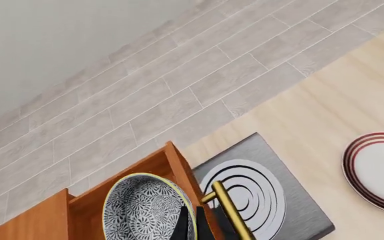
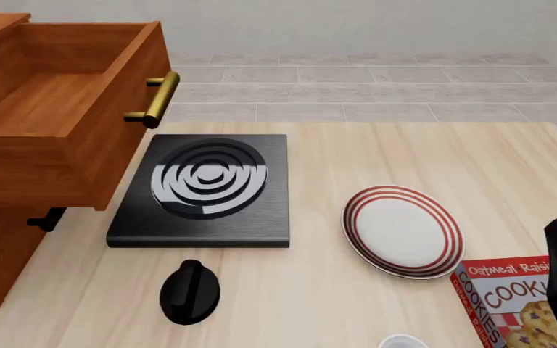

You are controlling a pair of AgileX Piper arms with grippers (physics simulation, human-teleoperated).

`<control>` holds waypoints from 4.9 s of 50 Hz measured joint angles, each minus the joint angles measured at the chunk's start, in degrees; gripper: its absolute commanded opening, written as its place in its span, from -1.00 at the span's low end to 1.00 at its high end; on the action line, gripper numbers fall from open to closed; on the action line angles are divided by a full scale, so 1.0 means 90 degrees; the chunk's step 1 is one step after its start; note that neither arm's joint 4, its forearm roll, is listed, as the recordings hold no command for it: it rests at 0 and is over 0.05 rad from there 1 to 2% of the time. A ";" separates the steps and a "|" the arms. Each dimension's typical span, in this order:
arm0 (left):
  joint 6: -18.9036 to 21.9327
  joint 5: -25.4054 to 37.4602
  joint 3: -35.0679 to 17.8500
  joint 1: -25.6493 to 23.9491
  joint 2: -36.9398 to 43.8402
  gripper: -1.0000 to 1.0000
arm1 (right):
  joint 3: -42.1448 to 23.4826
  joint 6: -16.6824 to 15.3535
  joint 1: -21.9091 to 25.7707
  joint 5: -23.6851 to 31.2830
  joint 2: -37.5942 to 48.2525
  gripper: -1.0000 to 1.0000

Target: Pick the akita bowl in the top layer of the wooden cabinet and place it on the plate.

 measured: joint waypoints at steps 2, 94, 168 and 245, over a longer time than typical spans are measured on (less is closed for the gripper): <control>0.0010 -0.0011 -0.0035 -0.0053 0.0013 -1.00 | -0.0002 0.0001 -0.0002 0.0000 0.0000 1.00; 0.0331 -0.1339 0.0042 -0.2166 0.1221 -1.00 | -0.0051 -0.0037 0.0010 -0.0072 0.0001 1.00; 0.2063 -0.2476 0.0413 -0.3597 0.3130 -1.00 | -0.0055 0.0023 -0.0029 -0.0067 0.0001 1.00; 0.1021 -0.2078 -0.1357 -0.4338 0.5191 -1.00 | -0.0043 0.0118 -0.0099 -0.0037 0.0002 1.00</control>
